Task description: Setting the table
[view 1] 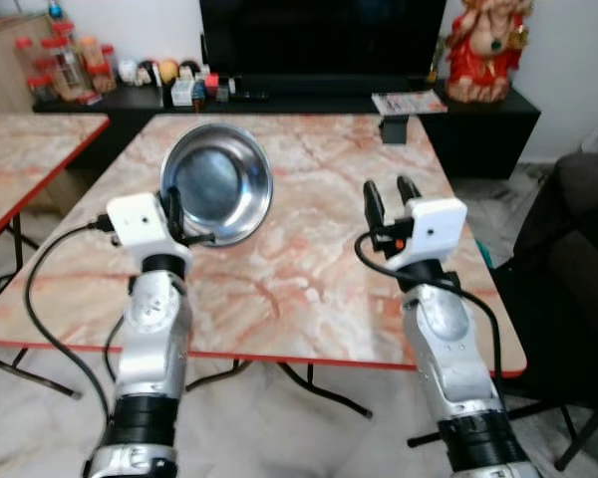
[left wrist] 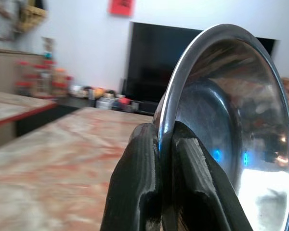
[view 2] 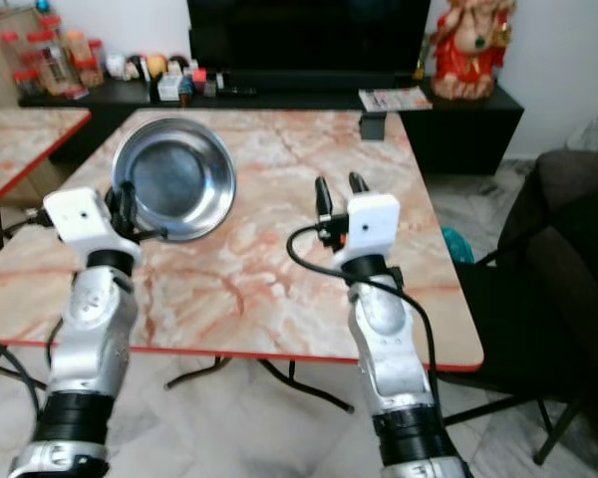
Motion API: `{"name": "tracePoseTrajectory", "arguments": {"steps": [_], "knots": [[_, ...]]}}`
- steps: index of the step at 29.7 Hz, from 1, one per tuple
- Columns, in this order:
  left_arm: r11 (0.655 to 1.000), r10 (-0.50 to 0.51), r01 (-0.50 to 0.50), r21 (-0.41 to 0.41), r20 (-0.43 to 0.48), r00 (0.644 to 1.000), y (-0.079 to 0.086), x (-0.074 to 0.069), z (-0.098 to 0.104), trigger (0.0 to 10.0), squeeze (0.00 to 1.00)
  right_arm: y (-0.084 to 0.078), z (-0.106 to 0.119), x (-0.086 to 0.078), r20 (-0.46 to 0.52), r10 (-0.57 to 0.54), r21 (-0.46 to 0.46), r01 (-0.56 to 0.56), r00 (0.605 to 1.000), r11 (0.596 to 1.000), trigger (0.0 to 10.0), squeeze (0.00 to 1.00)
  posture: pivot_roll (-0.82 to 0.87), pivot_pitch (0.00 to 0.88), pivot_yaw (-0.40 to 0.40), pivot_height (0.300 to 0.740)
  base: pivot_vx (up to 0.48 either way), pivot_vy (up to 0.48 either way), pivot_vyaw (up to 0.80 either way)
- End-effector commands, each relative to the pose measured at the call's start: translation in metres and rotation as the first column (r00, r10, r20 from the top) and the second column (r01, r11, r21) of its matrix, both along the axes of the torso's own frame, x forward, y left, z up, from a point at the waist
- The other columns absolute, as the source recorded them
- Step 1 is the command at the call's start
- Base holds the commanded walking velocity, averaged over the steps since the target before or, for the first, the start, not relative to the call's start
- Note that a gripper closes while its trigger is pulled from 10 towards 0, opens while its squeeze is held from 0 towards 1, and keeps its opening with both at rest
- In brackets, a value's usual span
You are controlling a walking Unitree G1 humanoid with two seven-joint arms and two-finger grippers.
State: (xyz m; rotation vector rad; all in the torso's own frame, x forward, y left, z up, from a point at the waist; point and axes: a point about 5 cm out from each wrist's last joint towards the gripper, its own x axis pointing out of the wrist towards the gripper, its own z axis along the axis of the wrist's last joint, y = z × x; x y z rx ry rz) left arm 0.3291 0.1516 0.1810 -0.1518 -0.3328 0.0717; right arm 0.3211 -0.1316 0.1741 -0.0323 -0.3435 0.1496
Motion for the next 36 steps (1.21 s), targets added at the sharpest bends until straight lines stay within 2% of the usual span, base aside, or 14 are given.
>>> {"name": "tracePoseTrajectory", "arguments": {"steps": [1, 7, 9, 13, 18, 22, 25, 27, 36], "knots": [[1.000, 0.026, -0.026, 0.001, 0.015, 1.000, 0.010, 0.000, 0.006, 10.0, 0.00, 0.009, 0.006, 0.000, 0.020, 0.031, 0.014, -0.031, 0.999, 0.999, 10.0, 0.00, -0.10, 0.007, 0.005, 0.740, 0.266, 0.000, 0.00], [1.000, 0.028, -0.028, 0.000, 0.011, 1.000, 0.010, 0.000, 0.005, 10.0, 0.00, 0.010, 0.006, 0.000, 0.021, 0.034, 0.013, -0.034, 0.999, 0.999, 10.0, 0.00, -0.10, 0.007, 0.005, 0.740, 0.278, 0.000, 0.00], [1.000, 0.021, -0.021, -0.022, 0.001, 1.000, 0.010, 0.001, 0.004, 10.0, 0.00, 0.010, 0.007, 0.000, 0.021, 0.034, 0.013, -0.034, 0.999, 0.999, 10.0, 0.00, -0.10, 0.007, 0.005, 0.740, 0.277, 0.000, 0.00], [0.996, -0.033, 0.026, -0.081, -0.085, 0.996, 0.006, 0.005, -0.004, 10.0, 0.00, 0.011, 0.007, 0.000, 0.022, 0.037, 0.013, -0.037, 0.999, 0.999, 10.0, 0.00, -0.10, 0.007, 0.005, 0.740, 0.063, 0.000, 0.00], [0.988, -0.017, -0.010, -0.151, -0.178, 0.984, 0.009, 0.013, -0.004, 10.0, 0.00, 0.011, 0.007, 0.000, 0.021, 0.039, 0.013, -0.040, 0.999, 0.999, 10.0, 0.00, -0.10, 0.009, 0.003, 0.740, 0.000, 0.000, 0.00], [0.985, -0.008, -0.027, -0.170, -0.199, 0.980, 0.010, 0.015, -0.001, 10.0, 0.00, 0.011, 0.008, 0.000, 0.021, 0.039, 0.012, -0.039, 0.999, 0.999, 10.0, 0.00, -0.10, 0.009, 0.003, 0.740, 0.000, 0.000, 0.00], [0.959, -0.029, -0.058, -0.276, -0.298, 0.954, 0.010, 0.026, 0.012, 10.0, 0.00, 0.010, 0.008, 0.000, 0.022, 0.039, 0.012, -0.039, 0.999, 0.999, 10.0, 0.00, -0.10, 0.010, 0.003, 0.740, 0.000, 0.000, 0.00], [0.939, -0.064, -0.080, -0.335, -0.397, 0.915, 0.010, 0.030, 0.010, 10.0, 0.00, 0.010, 0.009, 0.001, 0.024, 0.036, 0.012, -0.036, 0.999, 0.999, 10.0, 0.00, -0.10, 0.010, 0.003, 0.740, 0.000, 0.000, 0.00], [0.883, -0.200, -0.050, -0.467, -0.470, 0.860, 0.000, 0.023, 0.006, 10.0, 0.00, 0.011, 0.008, 0.001, 0.018, 0.045, 0.010, -0.046, 0.999, 0.999, 10.0, 0.00, -0.10, 0.007, 0.006, 0.740, 0.000, 0.000, 0.00]]}}
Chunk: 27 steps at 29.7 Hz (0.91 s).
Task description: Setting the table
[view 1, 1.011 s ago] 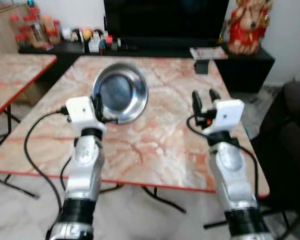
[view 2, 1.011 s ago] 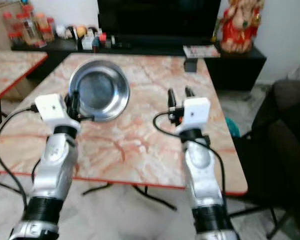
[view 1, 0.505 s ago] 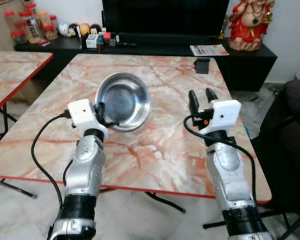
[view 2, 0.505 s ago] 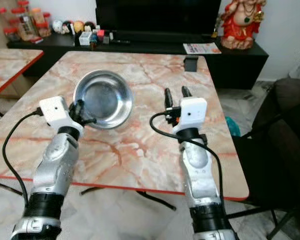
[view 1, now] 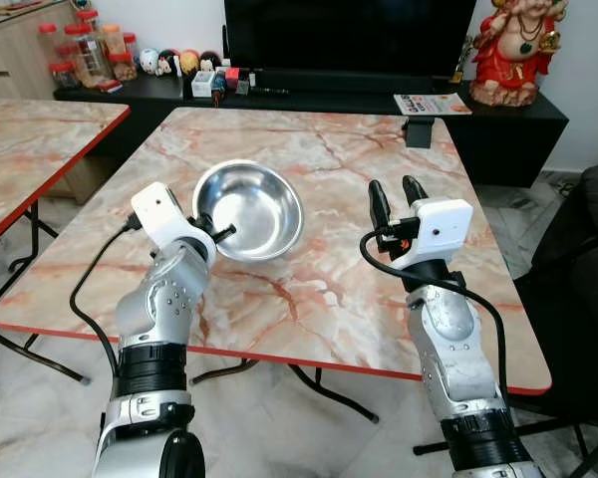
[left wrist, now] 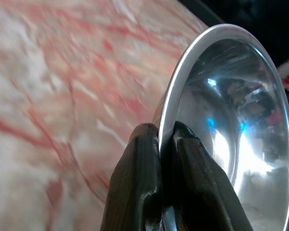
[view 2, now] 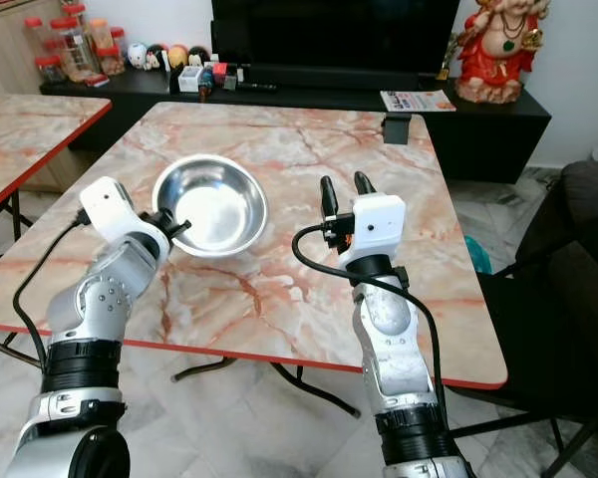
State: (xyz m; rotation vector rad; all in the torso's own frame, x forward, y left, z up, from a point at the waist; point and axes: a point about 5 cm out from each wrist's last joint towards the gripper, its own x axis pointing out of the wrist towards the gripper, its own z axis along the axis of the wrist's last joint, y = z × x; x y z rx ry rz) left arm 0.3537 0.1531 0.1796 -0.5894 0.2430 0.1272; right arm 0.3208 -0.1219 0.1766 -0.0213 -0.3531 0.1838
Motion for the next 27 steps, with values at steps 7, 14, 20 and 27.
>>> {"name": "tracePoseTrajectory", "arguments": {"steps": [7, 14, 20, 27], "knots": [[0.989, -0.054, 0.043, -0.144, -0.077, 0.996, -0.009, -0.014, 0.003, 10.0, 0.00, 0.003, 0.005, 0.002, 0.006, 0.023, 0.002, -0.023, 1.000, 1.000, 10.0, 0.00, -0.09, 0.000, 0.008, 0.740, 0.000, 0.000, 0.00], [0.993, -0.050, 0.030, -0.118, -0.174, 0.983, -0.007, -0.031, -0.005, 10.0, 0.00, 0.005, 0.004, 0.002, 0.002, 0.033, 0.001, -0.033, 0.999, 0.999, 10.0, 0.00, -0.09, 0.000, 0.013, 0.740, 0.000, 0.000, 0.00], [0.990, -0.040, 0.007, -0.143, -0.228, 0.973, -0.006, -0.039, -0.015, 10.0, 0.00, 0.007, 0.002, 0.001, -0.006, 0.042, -0.003, -0.042, 0.999, 0.999, 10.0, 0.00, -0.09, 0.000, 0.012, 0.740, 0.000, 0.000, 0.00], [0.985, -0.021, -0.033, -0.171, -0.300, 0.954, -0.006, -0.048, -0.032, 10.0, 0.00, 0.007, 0.002, 0.002, -0.010, 0.049, -0.007, -0.049, 0.999, 0.999, 10.0, 0.00, -0.09, 0.000, 0.009, 0.740, 0.000, 0.000, 0.00]]}}
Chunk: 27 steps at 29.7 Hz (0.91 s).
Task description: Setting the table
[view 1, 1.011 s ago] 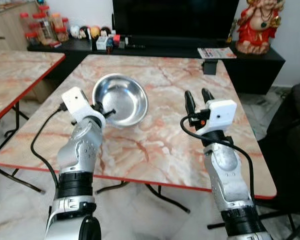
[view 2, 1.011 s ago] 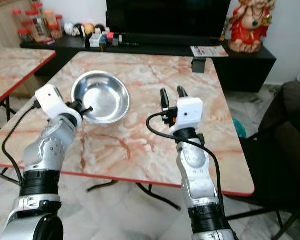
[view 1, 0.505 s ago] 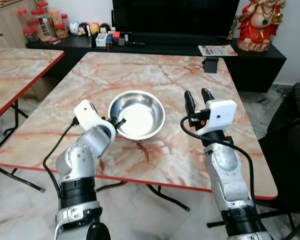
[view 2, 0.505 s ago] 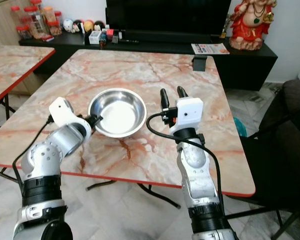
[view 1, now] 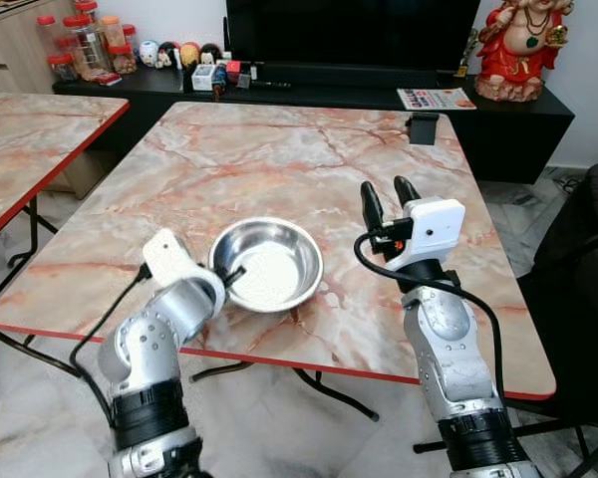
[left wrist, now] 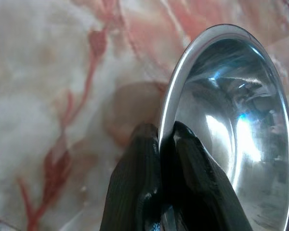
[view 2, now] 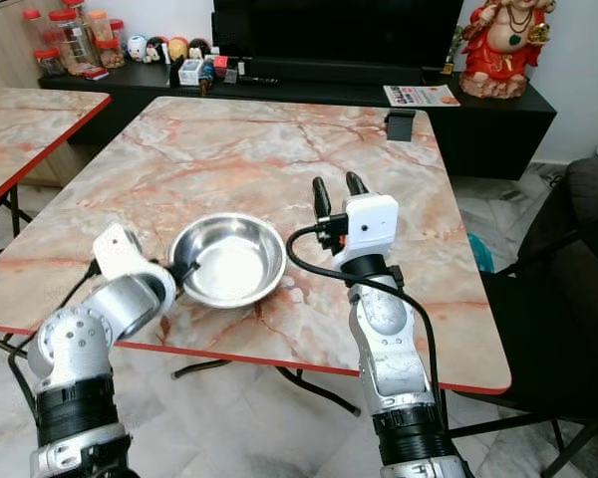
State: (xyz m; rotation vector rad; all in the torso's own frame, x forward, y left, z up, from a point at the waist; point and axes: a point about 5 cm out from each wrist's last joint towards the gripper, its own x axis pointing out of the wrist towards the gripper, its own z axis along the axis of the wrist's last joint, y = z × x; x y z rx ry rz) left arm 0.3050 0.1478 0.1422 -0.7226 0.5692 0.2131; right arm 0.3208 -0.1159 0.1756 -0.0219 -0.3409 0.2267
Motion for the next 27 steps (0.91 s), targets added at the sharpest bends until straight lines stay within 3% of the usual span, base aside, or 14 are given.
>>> {"name": "tracePoseTrajectory", "arguments": {"steps": [1, 16, 27], "knots": [[1.000, 0.004, -0.004, -0.022, 0.015, 1.000, -0.0009, -0.0001, 0.0041, 10.0, 0.00, 0.0014, 0.0028, 0.0015, 0.002, 0.009, 0.002, -0.009, 1.000, 1.000, 10.0, 0.00, -0.09, 0.000, 0.009, 0.740, 0.000, 0.000, 0.00], [0.996, 0.089, -0.089, -0.032, 0.012, 0.996, 0.0086, 0.0001, 0.0000, 10.0, 0.00, 0.0013, 0.0030, 0.0015, 0.000, 0.011, 0.001, -0.011, 1.000, 1.000, 10.0, 0.00, -0.09, 0.000, 0.005, 0.740, 0.000, 0.000, 0.00], [0.997, 0.055, -0.054, -0.051, 0.012, 0.998, 0.0028, 0.0021, -0.0020, 10.0, 0.00, 0.0004, 0.0030, 0.0014, -0.002, 0.006, 0.001, -0.006, 1.000, 1.000, 10.0, 0.00, -0.10, 0.006, 0.004, 0.740, 0.000, 0.000, 0.00]]}}
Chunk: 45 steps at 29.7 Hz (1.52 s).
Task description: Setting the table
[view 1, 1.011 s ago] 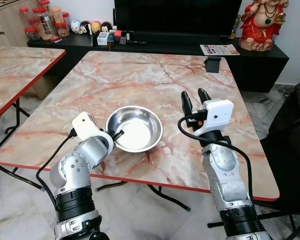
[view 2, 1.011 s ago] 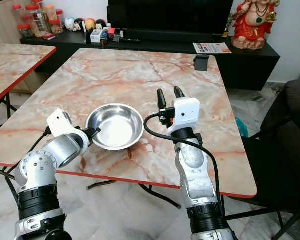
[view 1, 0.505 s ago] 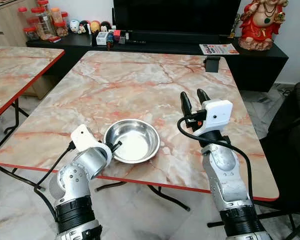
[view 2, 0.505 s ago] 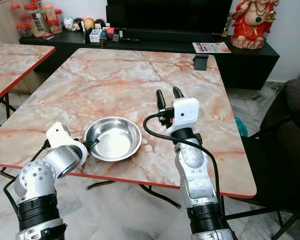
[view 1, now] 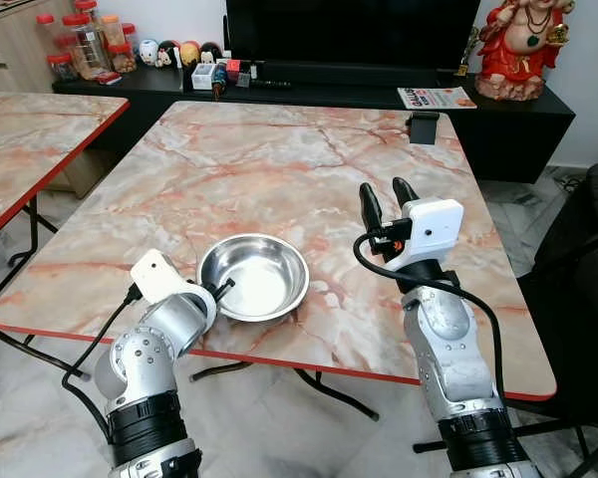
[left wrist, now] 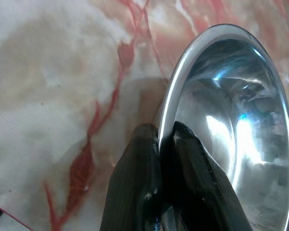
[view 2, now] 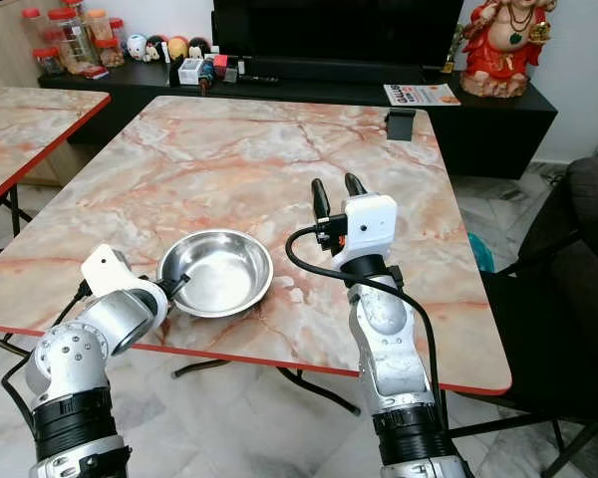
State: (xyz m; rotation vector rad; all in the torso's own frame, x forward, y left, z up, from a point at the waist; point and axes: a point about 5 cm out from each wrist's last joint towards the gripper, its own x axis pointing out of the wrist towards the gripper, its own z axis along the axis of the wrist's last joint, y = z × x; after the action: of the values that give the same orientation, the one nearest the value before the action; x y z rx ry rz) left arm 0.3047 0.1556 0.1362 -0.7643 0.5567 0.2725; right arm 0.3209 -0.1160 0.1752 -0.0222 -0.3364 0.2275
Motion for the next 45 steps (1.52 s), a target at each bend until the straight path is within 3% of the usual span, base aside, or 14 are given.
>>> {"name": "tracePoseTrajectory", "arguments": {"steps": [1, 7, 8, 10, 11, 23, 24, 31, 36, 38, 41, 42, 43, 45], "knots": [[1.000, -0.013, 0.014, -0.026, 0.022, 1.000, -0.005, 0.002, 0.004, 10.0, 0.00, 0.001, 0.003, 0.001, 0.003, 0.005, 0.002, -0.005, 1.000, 1.000, 10.0, 0.00, -0.10, 0.007, 0.005, 0.740, 0.000, 0.000, 0.00], [0.999, -0.026, 0.027, -0.022, 0.023, 0.999, -0.007, 0.003, 0.002, 10.0, 0.00, -0.002, 0.003, 0.001, 0.002, -0.002, 0.002, 0.002, 1.000, 1.000, 10.0, 0.00, -0.10, 0.011, 0.005, 0.740, 0.000, 0.000, 0.00], [0.999, -0.026, 0.027, -0.024, 0.023, 0.999, -0.008, 0.003, 0.002, 10.0, 0.08, -0.002, 0.003, 0.001, 0.002, -0.003, 0.002, 0.003, 1.000, 1.000, 10.0, 0.00, -0.10, 0.014, 0.005, 0.740, 0.000, 0.000, 0.00], [0.999, -0.028, 0.028, -0.023, 0.025, 0.999, -0.008, 0.004, 0.003, 10.0, 0.96, -0.002, 0.003, 0.001, 0.002, -0.004, 0.002, 0.004, 1.000, 1.000, 10.0, 0.00, -0.10, 0.014, 0.005, 0.740, 0.000, 0.000, 0.00], [0.999, -0.029, 0.030, -0.021, 0.025, 0.999, -0.008, 0.004, 0.003, 10.0, 1.00, -0.001, 0.004, 0.001, 0.002, -0.004, 0.003, 0.004, 1.000, 1.000, 10.0, 0.00, -0.10, 0.015, 0.005, 0.740, 0.000, 0.000, 0.00], [1.000, -0.020, 0.021, -0.009, 0.030, 0.999, -0.006, 0.005, 0.005, 10.0, 1.00, -0.002, 0.003, 0.001, 0.000, -0.007, 0.004, 0.007, 1.000, 1.000, 10.0, 0.00, -0.10, 0.023, 0.001, 0.740, 0.000, 0.000, 0.00], [1.000, -0.016, 0.017, -0.006, 0.033, 0.999, -0.004, 0.005, 0.006, 10.0, 0.00, -0.002, 0.004, 0.001, 0.000, -0.007, 0.004, 0.007, 1.000, 1.000, 10.0, 0.00, -0.10, 0.023, 0.001, 0.740, 0.000, 0.000, 0.00], [0.989, -0.017, 0.003, 0.149, 0.097, 0.995, 0.010, 0.007, 0.024, 10.0, 0.00, -0.002, 0.004, 0.001, -0.001, -0.004, 0.005, 0.004, 1.000, 1.000, 10.0, 0.00, -0.09, 0.025, -0.002, 0.740, 0.000, 0.000, 0.00], [0.996, -0.054, 0.039, 0.085, 0.188, 0.981, 0.006, 0.009, 0.038, 10.0, 0.00, -0.002, 0.004, 0.002, -0.002, -0.003, 0.007, 0.003, 1.000, 1.000, 10.0, 0.00, -0.09, 0.027, -0.005, 0.740, 0.000, 0.000, 0.00], [0.994, -0.059, 0.038, 0.099, 0.209, 0.976, 0.007, 0.010, 0.041, 10.0, 0.00, -0.002, 0.004, 0.002, 0.000, -0.002, 0.008, 0.002, 1.000, 1.000, 10.0, 0.00, -0.08, 0.028, -0.007, 0.740, 0.000, 0.000, 0.00], [0.965, -0.052, -0.065, 0.254, 0.432, 0.900, 0.020, 0.013, 0.068, 10.0, 0.00, -0.002, 0.005, 0.001, 0.011, -0.008, 0.014, 0.008, 1.000, 1.000, 10.0, 0.00, -0.08, 0.028, -0.007, 0.740, 0.000, 0.000, 0.00], [0.965, -0.052, -0.065, 0.254, 0.432, 0.900, 0.020, 0.013, 0.068, 10.0, 0.00, -0.002, 0.005, 0.001, 0.011, -0.008, 0.014, 0.008, 1.000, 1.000, 10.0, 0.00, -0.08, 0.028, -0.007, 0.740, 0.000, 0.000, 0.00], [0.927, -0.078, -0.111, 0.357, 0.476, 0.876, 0.025, 0.013, 0.076, 10.0, 0.00, -0.003, 0.006, 0.001, 0.015, -0.012, 0.016, 0.012, 1.000, 1.000, 10.0, 0.00, -0.08, 0.027, -0.007, 0.740, 0.000, 0.000, 0.00], [0.799, -0.197, -0.187, 0.572, 0.542, 0.817, 0.028, 0.013, 0.090, 10.0, 0.00, -0.005, 0.007, 0.001, 0.027, -0.023, 0.017, 0.023, 0.999, 1.000, 10.0, 0.00, -0.08, 0.027, -0.003, 0.740, 0.000, 0.000, 0.00]]}}
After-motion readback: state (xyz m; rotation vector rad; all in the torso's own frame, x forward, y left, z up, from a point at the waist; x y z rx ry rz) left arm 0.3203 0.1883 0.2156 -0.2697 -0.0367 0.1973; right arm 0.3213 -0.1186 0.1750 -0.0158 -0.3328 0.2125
